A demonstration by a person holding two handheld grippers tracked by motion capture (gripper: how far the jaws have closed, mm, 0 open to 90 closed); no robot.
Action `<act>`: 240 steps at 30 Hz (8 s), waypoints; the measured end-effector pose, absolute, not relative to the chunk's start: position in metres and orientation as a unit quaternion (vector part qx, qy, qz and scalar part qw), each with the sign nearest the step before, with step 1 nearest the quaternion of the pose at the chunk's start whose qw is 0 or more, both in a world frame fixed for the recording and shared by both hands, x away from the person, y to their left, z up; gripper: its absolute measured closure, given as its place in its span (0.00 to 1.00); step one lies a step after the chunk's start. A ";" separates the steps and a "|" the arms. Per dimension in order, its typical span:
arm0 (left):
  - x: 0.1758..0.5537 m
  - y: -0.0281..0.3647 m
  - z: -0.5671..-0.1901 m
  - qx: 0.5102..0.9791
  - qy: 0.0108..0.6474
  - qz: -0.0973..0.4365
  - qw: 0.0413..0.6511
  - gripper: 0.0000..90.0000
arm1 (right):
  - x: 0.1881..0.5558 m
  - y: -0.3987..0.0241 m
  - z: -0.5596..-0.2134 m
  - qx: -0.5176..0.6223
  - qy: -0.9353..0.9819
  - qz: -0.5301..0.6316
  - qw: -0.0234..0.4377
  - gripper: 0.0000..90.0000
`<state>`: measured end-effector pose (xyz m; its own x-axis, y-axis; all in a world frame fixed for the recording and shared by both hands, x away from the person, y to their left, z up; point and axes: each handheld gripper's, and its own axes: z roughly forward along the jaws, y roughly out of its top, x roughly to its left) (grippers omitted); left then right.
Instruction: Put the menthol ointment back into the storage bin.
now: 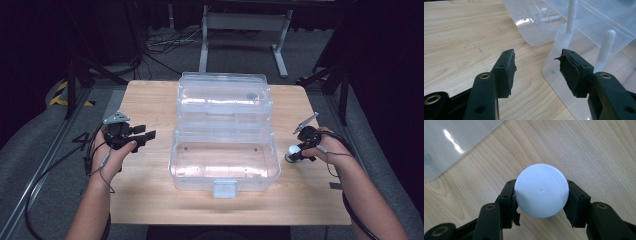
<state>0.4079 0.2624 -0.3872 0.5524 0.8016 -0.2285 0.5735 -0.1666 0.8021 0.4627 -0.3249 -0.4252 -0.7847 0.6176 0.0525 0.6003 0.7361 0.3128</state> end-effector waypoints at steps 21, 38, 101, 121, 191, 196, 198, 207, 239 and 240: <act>0.408 0.263 -0.387 0.753 0.457 0.124 0.457 0.52 | 0.448 -0.318 -0.375 0.271 0.946 0.175 0.039 0.56; 0.413 0.259 -0.387 0.755 0.452 0.120 0.461 0.52 | 0.429 -0.302 -0.326 0.229 0.955 0.183 0.053 0.56; 0.413 0.261 -0.389 0.755 0.458 0.115 0.456 0.52 | 0.402 -0.220 -0.321 0.061 0.978 0.202 0.007 0.56; 0.414 0.262 -0.391 0.756 0.458 0.113 0.454 0.52 | 0.404 -0.211 -0.350 0.055 0.976 0.212 -0.009 0.56; 0.417 0.263 -0.397 0.760 0.465 0.109 0.441 0.52 | 0.410 -0.193 -0.396 0.058 0.989 0.134 -0.032 0.56; 0.417 0.263 -0.398 0.760 0.465 0.107 0.441 0.52 | 0.410 -0.192 -0.396 0.054 0.990 0.125 -0.032 0.56; 0.417 0.263 -0.398 0.760 0.466 0.107 0.440 0.52 | 0.410 -0.192 -0.396 0.053 0.991 0.122 -0.032 0.56; 0.417 0.263 -0.398 0.762 0.465 0.106 0.438 0.52 | 0.411 -0.190 -0.396 0.049 0.992 0.113 -0.031 0.56; 0.417 0.262 -0.399 0.764 0.463 0.102 0.437 0.51 | 0.412 -0.184 -0.397 0.040 0.996 0.079 -0.031 0.54; 0.417 0.262 -0.399 0.764 0.463 0.102 0.437 0.51 | 0.412 -0.185 -0.397 0.039 0.995 0.080 -0.034 0.54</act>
<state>0.4171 0.2619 -0.3986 0.5499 0.7973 -0.2489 0.6195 -0.1895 0.7618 0.4122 -0.1846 -0.3971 -0.9947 0.0723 0.0731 0.0830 0.9842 0.1564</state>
